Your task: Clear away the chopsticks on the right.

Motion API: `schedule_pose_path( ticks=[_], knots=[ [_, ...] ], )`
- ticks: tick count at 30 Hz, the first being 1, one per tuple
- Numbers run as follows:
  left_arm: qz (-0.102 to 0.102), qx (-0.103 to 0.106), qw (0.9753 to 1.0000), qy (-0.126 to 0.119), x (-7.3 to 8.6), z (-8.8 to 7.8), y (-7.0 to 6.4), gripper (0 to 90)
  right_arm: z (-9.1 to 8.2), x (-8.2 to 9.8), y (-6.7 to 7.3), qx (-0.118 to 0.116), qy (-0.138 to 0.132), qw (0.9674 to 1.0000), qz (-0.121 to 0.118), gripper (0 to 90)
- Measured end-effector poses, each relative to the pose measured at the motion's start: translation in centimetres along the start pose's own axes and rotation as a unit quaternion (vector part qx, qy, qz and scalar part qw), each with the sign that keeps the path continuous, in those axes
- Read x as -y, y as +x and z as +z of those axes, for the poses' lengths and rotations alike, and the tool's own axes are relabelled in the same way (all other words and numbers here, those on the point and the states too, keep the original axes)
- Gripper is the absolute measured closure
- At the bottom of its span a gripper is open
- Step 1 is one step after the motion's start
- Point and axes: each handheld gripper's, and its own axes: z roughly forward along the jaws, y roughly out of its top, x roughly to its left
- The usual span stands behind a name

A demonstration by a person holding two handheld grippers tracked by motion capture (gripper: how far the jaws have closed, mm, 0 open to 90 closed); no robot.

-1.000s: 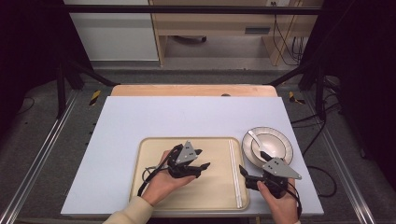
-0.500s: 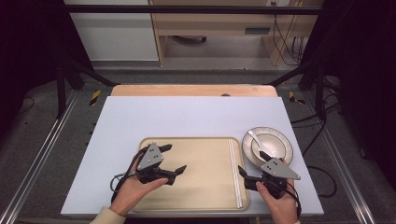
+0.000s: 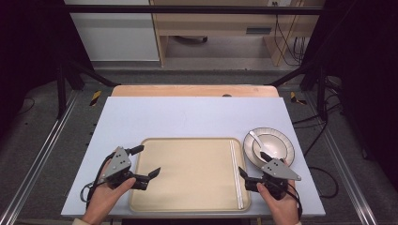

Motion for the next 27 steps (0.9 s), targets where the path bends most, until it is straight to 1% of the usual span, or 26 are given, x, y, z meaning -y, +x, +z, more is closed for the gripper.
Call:
schedule_pose_path(
  ticks=[1,5,7,10,12,14,16,19,21,25,27],
  knots=[
    [-0.003,-0.004,1.0,-0.003,0.2,-0.3,0.2,4.7,0.0,0.0,0.0,0.0,0.0,1.0,-0.001,9.3],
    [-0.002,-0.019,0.9998,-0.009,1.0,-1.4,1.1,4.7,0.0,0.0,0.0,-0.003,-0.001,1.0,0.001,9.2],
    [-0.005,-0.027,0.9995,-0.014,1.5,-2.0,1.6,4.7,0.0,0.0,0.0,-0.004,-0.002,1.0,0.001,9.1],
    [-0.01,-0.04,0.9989,-0.024,2.3,-2.8,2.4,4.8,0.0,0.0,0.0,-0.006,-0.002,1.0,0.003,9.0],
    [-0.017,-0.048,0.9982,-0.03,2.7,-3.4,2.9,4.6,0.1,0.0,0.0,-0.008,-0.002,1.0,0.003,8.9],
    [-0.018,-0.056,0.9977,-0.034,3.1,-3.8,3.3,4.6,0.1,0.0,0.0,-0.007,-0.002,1.0,0.006,8.9],
    [-0.021,-0.063,0.997,-0.039,3.5,-4.3,3.6,4.5,0.1,0.1,-0.1,-0.006,-0.003,1.0,0.007,8.9],
    [-0.027,-0.071,0.9959,-0.049,4.0,-5.0,4.1,4.2,0.1,0.1,-0.2,-0.007,-0.004,0.9999,0.015,8.7],
    [-0.024,-0.078,0.9953,-0.052,4.3,-5.4,4.3,4.0,0.1,0.2,-0.2,-0.006,-0.004,0.9998,0.017,8.5],
    [-0.026,-0.085,0.9943,-0.058,5.0,-6.3,4.5,3.7,-0.2,0.4,-0.2,-0.008,-0.002,0.9998,0.02,8.1],
    [-0.028,-0.084,0.9943,-0.059,5.4,-6.6,4.5,3.5,-0.3,0.4,-0.2,-0.008,-0.002,0.9997,0.023,8.1]
  ],
)
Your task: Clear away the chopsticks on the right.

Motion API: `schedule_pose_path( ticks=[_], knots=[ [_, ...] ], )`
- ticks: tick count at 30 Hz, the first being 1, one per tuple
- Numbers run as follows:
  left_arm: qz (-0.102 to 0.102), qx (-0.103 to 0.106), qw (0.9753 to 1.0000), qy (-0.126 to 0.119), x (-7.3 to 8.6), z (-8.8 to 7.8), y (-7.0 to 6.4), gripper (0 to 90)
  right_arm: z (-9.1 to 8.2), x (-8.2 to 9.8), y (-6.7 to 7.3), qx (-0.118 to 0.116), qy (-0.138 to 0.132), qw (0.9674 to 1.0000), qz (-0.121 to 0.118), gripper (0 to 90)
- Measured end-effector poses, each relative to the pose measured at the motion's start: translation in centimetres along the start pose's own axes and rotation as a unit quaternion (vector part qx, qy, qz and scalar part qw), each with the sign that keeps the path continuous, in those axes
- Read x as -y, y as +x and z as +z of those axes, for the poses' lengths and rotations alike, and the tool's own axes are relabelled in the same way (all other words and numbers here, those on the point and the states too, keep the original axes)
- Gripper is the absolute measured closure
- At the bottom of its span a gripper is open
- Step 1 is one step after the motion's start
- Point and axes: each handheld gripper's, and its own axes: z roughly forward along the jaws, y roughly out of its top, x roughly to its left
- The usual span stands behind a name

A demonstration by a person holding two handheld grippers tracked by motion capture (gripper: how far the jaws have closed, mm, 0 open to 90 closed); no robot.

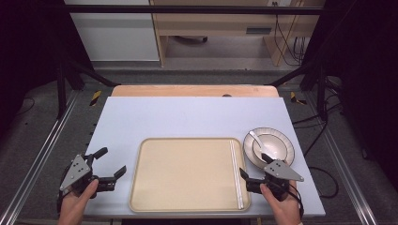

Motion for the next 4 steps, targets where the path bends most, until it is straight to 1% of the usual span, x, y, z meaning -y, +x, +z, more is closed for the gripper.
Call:
schedule_pose_path(
  ticks=[4],
  knots=[
    [0.0,-0.006,1.0,-0.003,0.18,-0.31,0.13,3.4,0.13,-0.04,0.01,-0.001,-0.002,1.0,-0.001,8.2]
  ],
)
